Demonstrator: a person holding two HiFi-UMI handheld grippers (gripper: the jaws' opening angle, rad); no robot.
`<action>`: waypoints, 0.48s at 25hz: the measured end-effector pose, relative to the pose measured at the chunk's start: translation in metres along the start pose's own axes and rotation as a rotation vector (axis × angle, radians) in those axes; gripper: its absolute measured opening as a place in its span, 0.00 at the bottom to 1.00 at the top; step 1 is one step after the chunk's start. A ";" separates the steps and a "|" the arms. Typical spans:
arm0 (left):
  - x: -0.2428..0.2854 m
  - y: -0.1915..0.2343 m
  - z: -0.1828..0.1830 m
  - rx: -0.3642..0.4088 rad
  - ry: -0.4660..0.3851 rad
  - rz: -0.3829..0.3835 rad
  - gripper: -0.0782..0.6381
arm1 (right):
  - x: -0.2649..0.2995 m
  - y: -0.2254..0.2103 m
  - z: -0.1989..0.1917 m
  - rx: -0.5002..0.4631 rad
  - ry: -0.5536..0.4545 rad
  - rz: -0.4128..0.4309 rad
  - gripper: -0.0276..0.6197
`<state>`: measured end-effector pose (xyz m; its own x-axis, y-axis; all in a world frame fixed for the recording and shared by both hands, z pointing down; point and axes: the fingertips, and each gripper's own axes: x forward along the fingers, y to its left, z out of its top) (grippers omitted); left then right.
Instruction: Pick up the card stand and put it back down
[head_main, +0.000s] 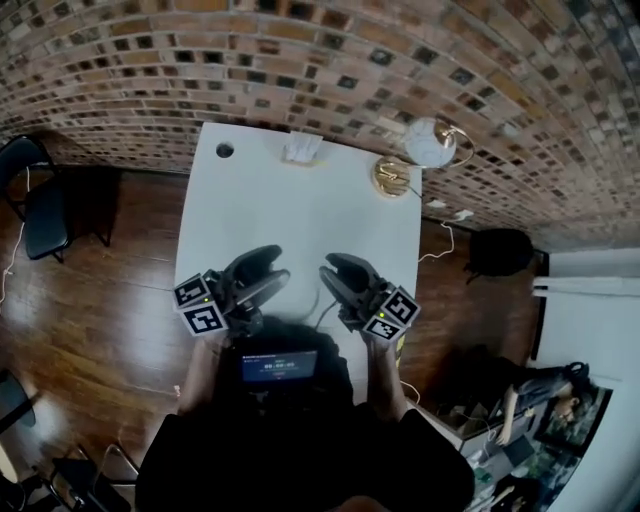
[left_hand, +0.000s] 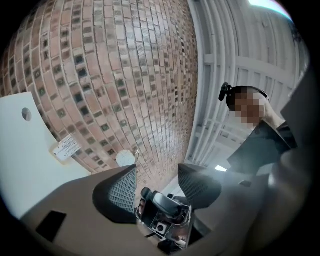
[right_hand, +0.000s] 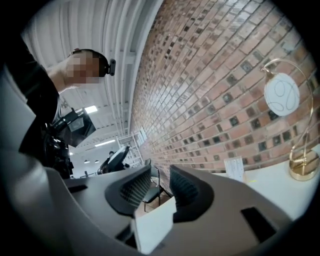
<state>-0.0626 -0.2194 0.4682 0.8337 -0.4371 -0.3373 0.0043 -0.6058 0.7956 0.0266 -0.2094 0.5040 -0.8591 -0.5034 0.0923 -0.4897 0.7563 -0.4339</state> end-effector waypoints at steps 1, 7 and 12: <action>-0.005 0.004 0.005 -0.009 -0.005 -0.013 0.46 | 0.007 -0.004 -0.002 -0.005 0.022 -0.022 0.26; -0.019 0.027 0.029 -0.038 -0.004 -0.069 0.46 | 0.032 -0.028 -0.016 -0.090 0.141 -0.152 0.32; -0.024 0.034 0.024 -0.062 -0.005 -0.058 0.46 | 0.027 -0.091 -0.034 -0.130 0.203 -0.232 0.36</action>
<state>-0.0957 -0.2455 0.4908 0.8285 -0.4057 -0.3860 0.0870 -0.5877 0.8044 0.0431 -0.2770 0.5762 -0.7280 -0.5850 0.3575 -0.6796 0.6847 -0.2632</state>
